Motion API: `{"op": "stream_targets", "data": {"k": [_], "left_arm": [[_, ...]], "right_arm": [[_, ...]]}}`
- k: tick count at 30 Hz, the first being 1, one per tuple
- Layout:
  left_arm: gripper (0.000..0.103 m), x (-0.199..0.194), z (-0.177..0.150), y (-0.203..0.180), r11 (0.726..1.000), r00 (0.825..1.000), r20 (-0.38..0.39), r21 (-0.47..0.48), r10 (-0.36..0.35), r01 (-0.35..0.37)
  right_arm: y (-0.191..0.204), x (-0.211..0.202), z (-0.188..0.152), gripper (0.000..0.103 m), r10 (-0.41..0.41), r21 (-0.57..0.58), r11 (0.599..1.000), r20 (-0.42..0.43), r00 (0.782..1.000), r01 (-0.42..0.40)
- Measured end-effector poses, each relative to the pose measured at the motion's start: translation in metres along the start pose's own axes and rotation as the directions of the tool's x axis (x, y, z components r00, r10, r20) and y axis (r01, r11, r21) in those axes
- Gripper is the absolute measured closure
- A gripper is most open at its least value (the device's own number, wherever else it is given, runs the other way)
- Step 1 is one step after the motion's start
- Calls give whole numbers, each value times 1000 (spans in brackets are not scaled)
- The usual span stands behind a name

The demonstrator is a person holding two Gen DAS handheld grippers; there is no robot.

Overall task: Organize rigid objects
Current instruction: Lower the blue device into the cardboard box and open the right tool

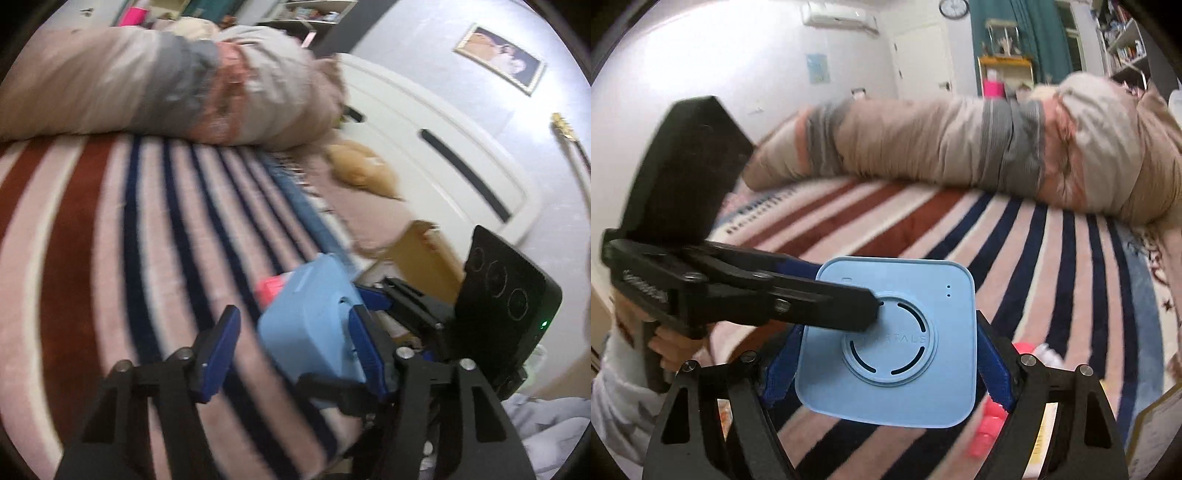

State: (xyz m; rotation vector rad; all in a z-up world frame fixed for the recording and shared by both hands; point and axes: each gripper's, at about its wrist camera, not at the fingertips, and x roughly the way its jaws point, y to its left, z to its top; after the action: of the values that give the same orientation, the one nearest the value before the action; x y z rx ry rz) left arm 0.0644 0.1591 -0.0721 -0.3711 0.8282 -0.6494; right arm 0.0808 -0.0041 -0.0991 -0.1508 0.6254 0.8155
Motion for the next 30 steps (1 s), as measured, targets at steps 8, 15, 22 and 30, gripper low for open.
{"op": "stream_targets", "data": {"k": [8,15,22,30], "left_arm": [[73,20,30,-103,984,999,-1,174,-40,39],[74,66,56,-213,931,999,-23,363,-34,39],[74,152,63,-280,874,984,-174,471,-39,118],[74,211,52,-289,871,948,-318,468,5,153]], "right_arm": [[-22,-80,8,23,-45,-16,999,116,992,47],[-78,-178,-6,24,-158,99,985,220,963,139],[-150,-233,-35,24,-267,253,942,159,951,222],[-198,-231,-66,24,-284,319,910,17,959,264]]}}
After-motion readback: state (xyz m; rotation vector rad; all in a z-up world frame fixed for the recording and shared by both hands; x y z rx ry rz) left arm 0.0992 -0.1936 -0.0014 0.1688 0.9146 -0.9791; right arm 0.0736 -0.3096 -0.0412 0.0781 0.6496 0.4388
